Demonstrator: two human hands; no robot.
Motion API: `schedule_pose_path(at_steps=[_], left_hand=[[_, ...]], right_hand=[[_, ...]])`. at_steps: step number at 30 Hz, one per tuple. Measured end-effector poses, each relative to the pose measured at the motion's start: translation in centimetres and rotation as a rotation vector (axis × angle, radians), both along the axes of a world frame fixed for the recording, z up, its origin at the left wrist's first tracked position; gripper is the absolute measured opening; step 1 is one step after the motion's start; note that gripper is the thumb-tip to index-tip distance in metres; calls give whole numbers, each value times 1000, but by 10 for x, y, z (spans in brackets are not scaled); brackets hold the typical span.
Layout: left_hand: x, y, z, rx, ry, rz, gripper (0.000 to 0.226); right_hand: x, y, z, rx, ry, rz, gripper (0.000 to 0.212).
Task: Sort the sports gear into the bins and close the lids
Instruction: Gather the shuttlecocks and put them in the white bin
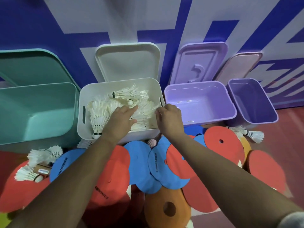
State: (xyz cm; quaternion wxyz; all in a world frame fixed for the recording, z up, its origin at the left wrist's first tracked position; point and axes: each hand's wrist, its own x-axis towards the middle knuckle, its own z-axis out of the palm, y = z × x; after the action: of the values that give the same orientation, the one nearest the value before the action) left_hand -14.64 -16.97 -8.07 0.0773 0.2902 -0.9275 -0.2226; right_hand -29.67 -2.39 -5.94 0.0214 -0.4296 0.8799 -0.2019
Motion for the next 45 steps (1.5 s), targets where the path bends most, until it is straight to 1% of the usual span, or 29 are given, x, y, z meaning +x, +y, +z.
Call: schedule_pose_path(at_steps=[2, 5, 7, 9, 11, 13, 15, 17, 19, 22, 25, 31, 34, 36, 38, 40, 43, 45], left_hand=[[0, 5, 0, -18, 11, 14, 53], [-9, 11, 6, 31, -87, 64, 52], [-16, 13, 14, 47, -133, 99, 53], [-19, 21, 26, 12, -120, 120, 56], [-18, 37, 42, 4, 1, 163, 52], [-17, 60, 58, 49, 177, 214, 39], [-21, 93, 70, 69, 305, 200, 27], [-29, 125, 73, 120, 356, 163, 23], [-43, 158, 68, 184, 363, 116, 21], [-71, 202, 48, 253, 305, 54, 19], [-109, 241, 27, 325, 217, 25, 20], [-203, 291, 11, 333, 52, -83, 27], [-247, 302, 7, 314, -28, -131, 36], [-272, 308, 0, 285, -102, -167, 49], [-289, 311, -9, 259, -178, -190, 64], [-303, 314, -19, 235, -245, -211, 74], [-318, 316, -32, 252, -273, -213, 79], [-328, 316, -40, 270, -272, -205, 77]], right_hand=[[0, 2, -5, 43, 54, 17, 27], [-2, 5, -10, 179, 40, 103, 29], [-3, 9, -4, 111, -2, 124, 31], [-2, 21, 11, -31, -38, 150, 33], [-6, 42, 27, -136, -115, 145, 34], [-15, 67, 38, -170, -216, 123, 34], [-27, 101, 41, -176, -288, 102, 34], [-42, 137, 39, -152, -301, 66, 34], [-58, 176, 35, -114, -295, 8, 32], [-81, 230, 26, -59, -344, -103, 29], [-113, 277, 10, -22, -358, -242, 31], [-177, 340, -11, 38, -436, -434, 33], [-206, 352, -20, 68, -467, -488, 33], [-225, 356, -28, 64, -501, -530, 35], [-241, 356, -35, 59, -501, -563, 38], [-256, 353, -43, 38, -499, -599, 36], [-274, 347, -55, 0, -546, -661, 36], [-283, 342, -62, -27, -592, -680, 35]])
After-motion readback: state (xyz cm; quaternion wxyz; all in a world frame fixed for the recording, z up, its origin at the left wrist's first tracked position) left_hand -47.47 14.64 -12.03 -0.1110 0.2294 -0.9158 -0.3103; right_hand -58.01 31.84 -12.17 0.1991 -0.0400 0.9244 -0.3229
